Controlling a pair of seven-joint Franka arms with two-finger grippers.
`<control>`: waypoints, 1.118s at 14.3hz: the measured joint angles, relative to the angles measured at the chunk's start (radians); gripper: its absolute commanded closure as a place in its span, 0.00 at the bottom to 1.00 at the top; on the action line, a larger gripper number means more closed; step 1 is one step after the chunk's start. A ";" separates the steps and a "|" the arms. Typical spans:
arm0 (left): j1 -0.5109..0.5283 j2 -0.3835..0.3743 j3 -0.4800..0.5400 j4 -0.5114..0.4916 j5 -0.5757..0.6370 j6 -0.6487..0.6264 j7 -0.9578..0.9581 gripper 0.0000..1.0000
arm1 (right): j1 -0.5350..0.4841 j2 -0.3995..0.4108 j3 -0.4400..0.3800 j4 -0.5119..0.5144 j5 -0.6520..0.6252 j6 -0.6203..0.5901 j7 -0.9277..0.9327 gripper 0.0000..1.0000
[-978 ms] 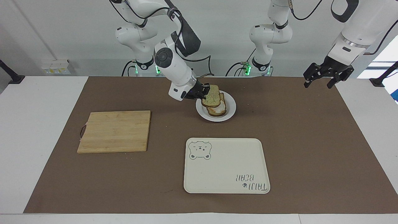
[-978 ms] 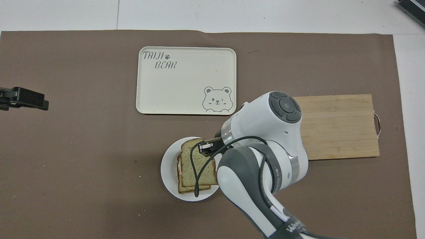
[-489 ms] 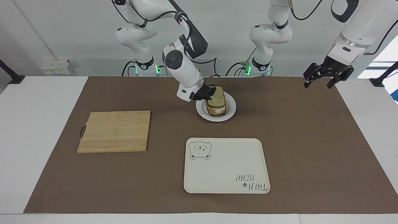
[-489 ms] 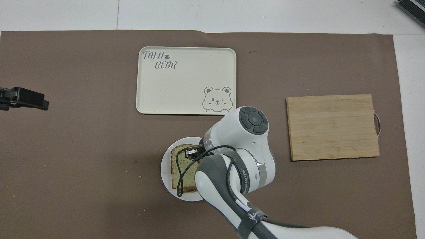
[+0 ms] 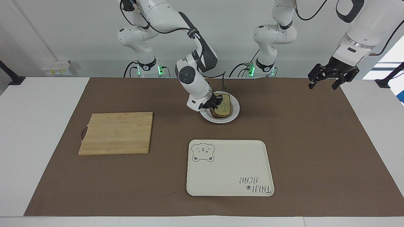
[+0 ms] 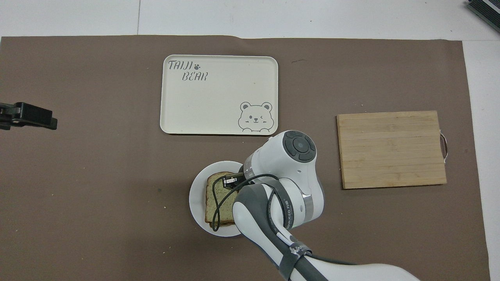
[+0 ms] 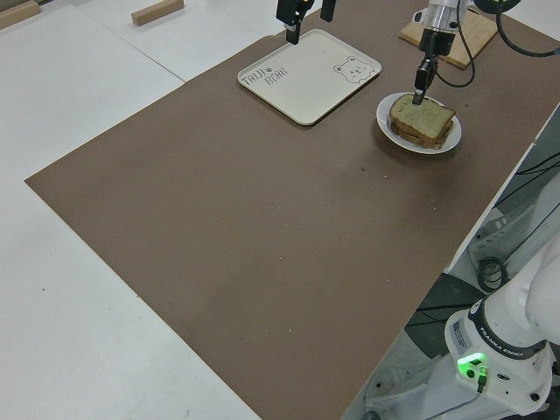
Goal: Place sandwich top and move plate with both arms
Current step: 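Lower the bread onto the egg toast and open the right gripper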
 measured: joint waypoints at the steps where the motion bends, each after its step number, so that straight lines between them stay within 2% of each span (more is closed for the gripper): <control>1: 0.000 0.000 0.000 0.000 0.000 0.000 0.000 0.00 | 0.000 0.002 0.000 -0.003 0.000 0.003 0.000 1.00; 2: 0.000 0.000 0.000 0.000 0.000 0.000 0.000 0.00 | 0.000 0.004 0.000 -0.004 0.000 0.004 0.000 1.00; 3: 0.000 0.000 0.000 0.000 0.000 0.000 0.000 0.00 | 0.000 0.006 -0.001 -0.004 0.000 0.005 0.000 0.63; 4: 0.000 0.000 0.000 0.000 0.000 0.000 0.000 0.00 | -0.001 0.008 -0.002 -0.004 0.000 0.006 0.000 0.01; 13: 0.000 0.000 0.000 0.000 0.000 0.000 0.000 0.00 | -0.014 0.011 -0.031 0.032 -0.008 0.025 0.000 0.00; 16: 0.000 0.000 0.000 0.000 0.000 0.000 0.000 0.00 | -0.063 -0.001 -0.039 0.045 -0.133 0.025 -0.001 0.00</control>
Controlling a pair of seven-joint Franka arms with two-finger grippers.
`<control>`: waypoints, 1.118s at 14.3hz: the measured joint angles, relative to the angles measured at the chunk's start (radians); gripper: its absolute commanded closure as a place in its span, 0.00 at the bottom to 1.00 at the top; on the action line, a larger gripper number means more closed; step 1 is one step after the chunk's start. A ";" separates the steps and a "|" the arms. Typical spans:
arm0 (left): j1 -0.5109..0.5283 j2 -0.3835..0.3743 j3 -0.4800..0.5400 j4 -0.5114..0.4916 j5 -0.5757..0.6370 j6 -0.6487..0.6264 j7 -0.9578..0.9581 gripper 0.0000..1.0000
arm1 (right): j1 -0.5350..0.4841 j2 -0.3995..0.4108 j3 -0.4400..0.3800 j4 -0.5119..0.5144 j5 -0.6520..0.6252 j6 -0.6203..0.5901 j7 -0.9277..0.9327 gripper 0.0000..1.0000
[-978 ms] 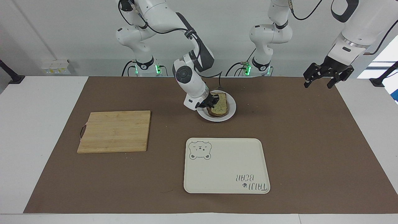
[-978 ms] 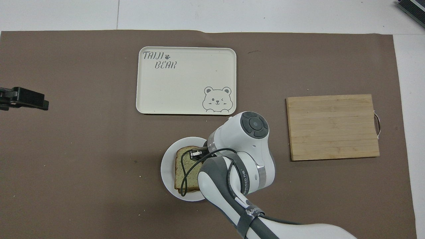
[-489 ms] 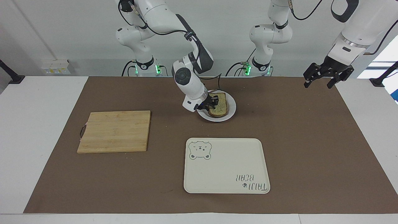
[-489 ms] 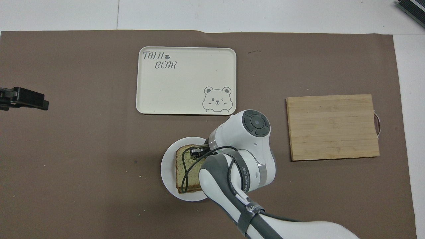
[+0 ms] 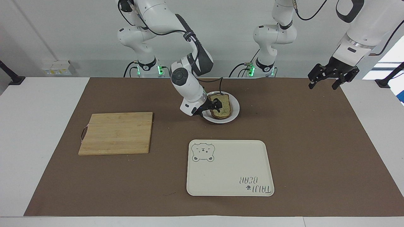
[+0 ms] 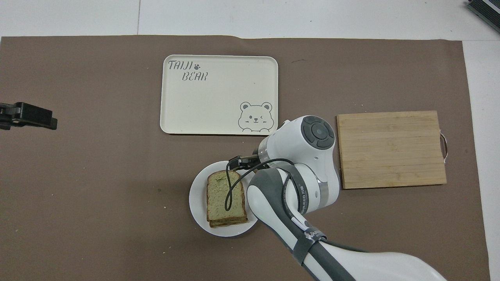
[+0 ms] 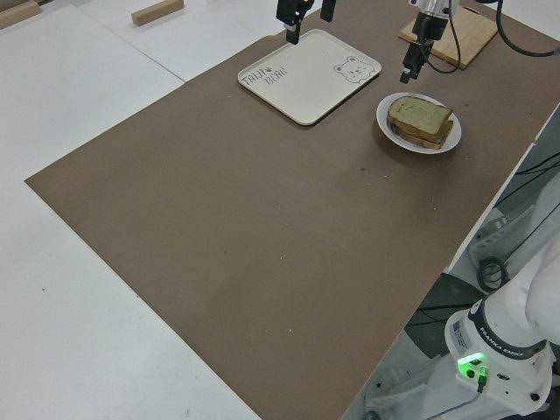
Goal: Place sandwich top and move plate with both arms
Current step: 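Withdraw the right gripper while the left gripper reaches toward the plate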
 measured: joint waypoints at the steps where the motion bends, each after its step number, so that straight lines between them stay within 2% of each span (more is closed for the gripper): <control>1: 0.000 0.000 0.000 0.000 0.000 0.000 0.000 0.00 | -0.018 -0.010 0.000 0.004 -0.047 0.000 0.000 0.00; 7: 0.007 0.000 0.003 0.000 0.000 0.001 0.000 0.00 | -0.123 -0.097 -0.001 0.008 -0.191 -0.009 -0.001 0.00; 12: 0.008 0.000 -0.003 0.001 0.000 0.001 0.003 0.00 | -0.196 -0.120 -0.001 0.028 -0.199 -0.045 -0.008 0.00; 16: -0.002 0.000 -0.016 0.001 0.019 0.007 -0.002 0.00 | -0.213 -0.121 -0.001 0.034 -0.203 -0.045 -0.008 0.00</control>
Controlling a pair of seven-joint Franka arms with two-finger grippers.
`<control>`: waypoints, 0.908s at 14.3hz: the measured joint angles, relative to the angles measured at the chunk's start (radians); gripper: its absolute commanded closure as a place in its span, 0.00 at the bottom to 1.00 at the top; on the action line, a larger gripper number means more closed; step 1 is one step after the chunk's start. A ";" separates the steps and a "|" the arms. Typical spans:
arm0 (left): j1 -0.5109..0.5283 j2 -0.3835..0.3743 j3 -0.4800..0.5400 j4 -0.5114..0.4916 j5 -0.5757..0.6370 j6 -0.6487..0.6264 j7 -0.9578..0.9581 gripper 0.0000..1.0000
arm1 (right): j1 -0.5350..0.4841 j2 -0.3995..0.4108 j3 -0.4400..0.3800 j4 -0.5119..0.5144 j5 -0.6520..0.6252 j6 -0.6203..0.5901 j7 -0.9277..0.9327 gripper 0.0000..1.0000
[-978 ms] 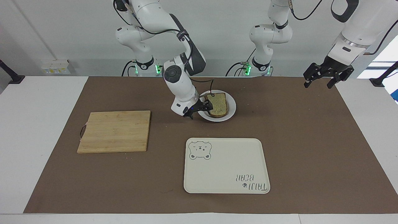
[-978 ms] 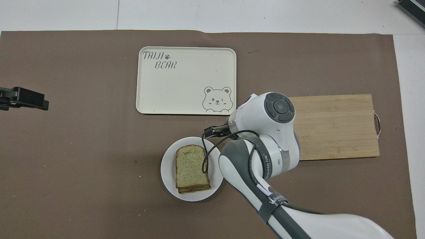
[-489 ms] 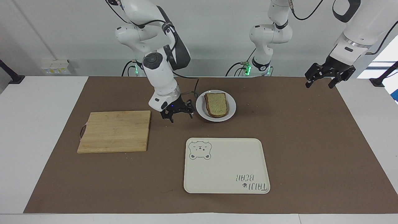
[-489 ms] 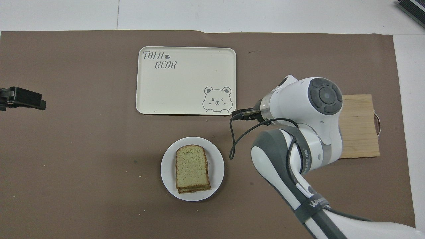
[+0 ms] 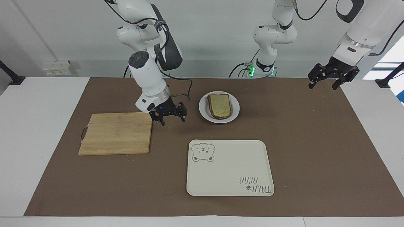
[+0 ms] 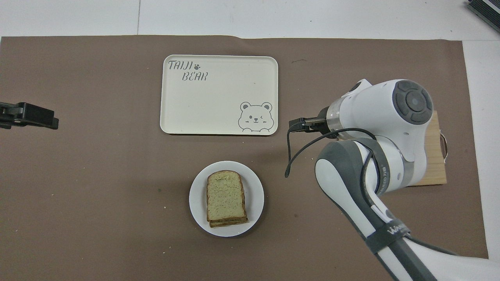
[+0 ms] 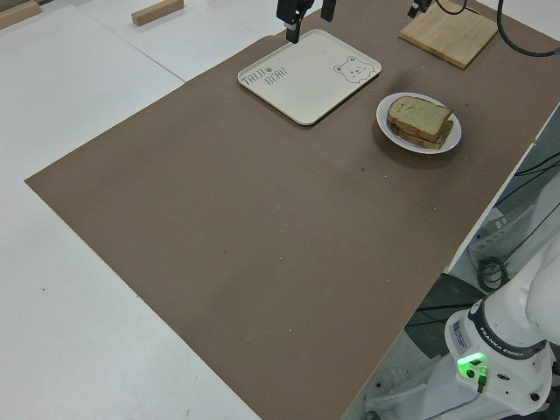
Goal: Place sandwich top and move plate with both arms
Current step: 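Withdraw the right gripper while the left gripper reaches toward the plate, then move the left gripper to the plate rim nearest the robot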
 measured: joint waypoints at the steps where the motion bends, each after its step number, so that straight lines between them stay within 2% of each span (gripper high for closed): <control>1: -0.005 0.000 -0.003 0.000 0.004 0.004 -0.015 0.00 | -0.002 -0.004 0.000 0.003 -0.017 0.000 0.000 0.00; 4: -0.011 0.006 -0.003 -0.002 0.007 0.016 -0.038 0.00 | -0.019 -0.029 -0.001 0.012 -0.106 -0.011 0.000 0.00; 9: -0.011 0.025 -0.008 -0.069 0.007 0.103 -0.038 0.00 | -0.060 -0.109 -0.002 0.081 -0.138 -0.202 0.000 0.00; 13: -0.033 0.027 -0.016 -0.146 0.007 0.158 -0.045 0.00 | -0.097 -0.183 -0.003 0.092 -0.150 -0.310 0.000 0.00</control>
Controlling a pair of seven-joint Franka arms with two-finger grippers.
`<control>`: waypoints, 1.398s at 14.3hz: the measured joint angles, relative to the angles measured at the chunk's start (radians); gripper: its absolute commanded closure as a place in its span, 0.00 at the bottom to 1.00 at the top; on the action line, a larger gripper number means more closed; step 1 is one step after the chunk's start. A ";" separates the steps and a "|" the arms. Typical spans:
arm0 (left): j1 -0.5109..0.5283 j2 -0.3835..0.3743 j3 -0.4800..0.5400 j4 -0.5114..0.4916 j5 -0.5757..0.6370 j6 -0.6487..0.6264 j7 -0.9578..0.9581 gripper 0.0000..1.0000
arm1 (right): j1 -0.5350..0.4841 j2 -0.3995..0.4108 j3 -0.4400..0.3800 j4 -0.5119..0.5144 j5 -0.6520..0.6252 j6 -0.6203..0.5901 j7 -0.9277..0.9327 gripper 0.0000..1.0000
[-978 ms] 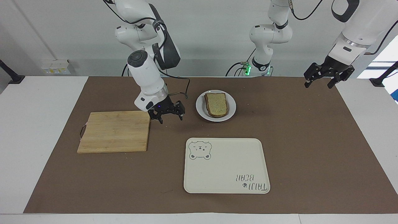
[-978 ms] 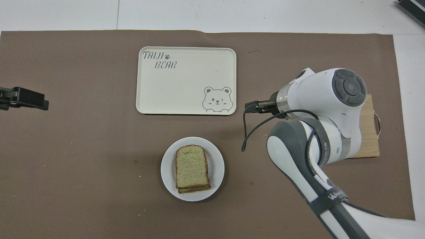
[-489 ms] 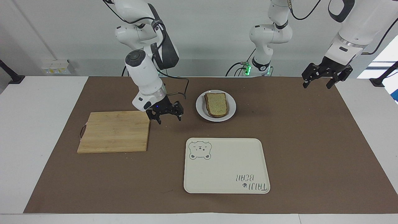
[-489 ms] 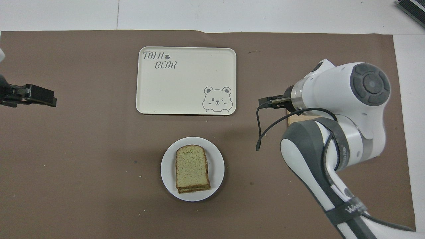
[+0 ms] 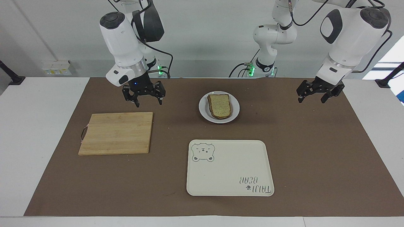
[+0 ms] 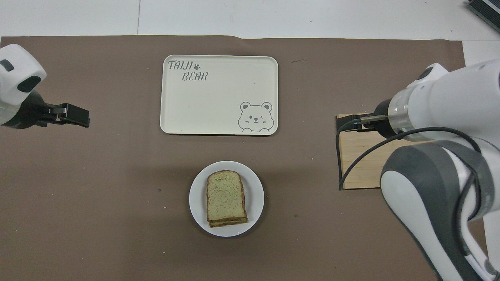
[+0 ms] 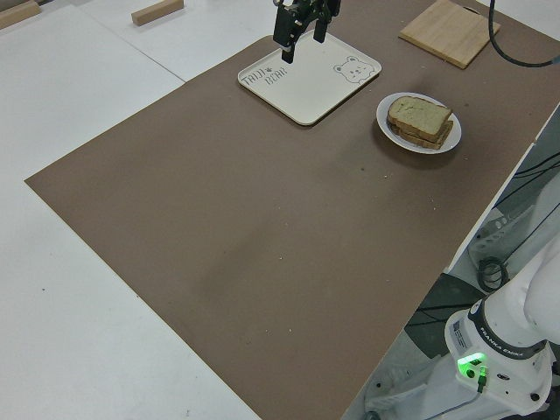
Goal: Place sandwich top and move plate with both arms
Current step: 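Move the left gripper to the plate rim nearest the robot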
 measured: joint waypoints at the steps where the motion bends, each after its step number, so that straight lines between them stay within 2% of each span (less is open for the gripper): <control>1: -0.011 0.000 -0.002 -0.023 -0.001 0.016 0.000 0.00 | -0.008 -0.017 0.000 0.000 -0.002 -0.019 0.000 0.00; 3: -0.032 -0.002 -0.005 -0.076 -0.015 0.055 -0.004 0.00 | -0.026 -0.049 -0.001 0.001 -0.004 -0.051 0.000 0.00; 7: -0.048 -0.013 -0.009 -0.166 -0.117 0.098 0.006 0.00 | -0.046 -0.072 -0.001 0.013 -0.004 -0.120 0.000 0.00; 12: -0.181 -0.044 -0.011 -0.239 -0.158 0.099 -0.004 0.00 | -0.047 -0.074 -0.023 0.034 -0.009 -0.156 0.000 0.00; 15: -0.199 -0.046 -0.011 -0.301 -0.213 0.115 0.006 0.00 | -0.047 -0.084 -0.049 0.065 -0.010 -0.191 0.000 0.00; 20: -0.203 -0.044 -0.011 -0.445 -0.342 0.268 0.122 0.00 | -0.047 -0.112 -0.065 0.119 -0.059 -0.283 -0.004 0.00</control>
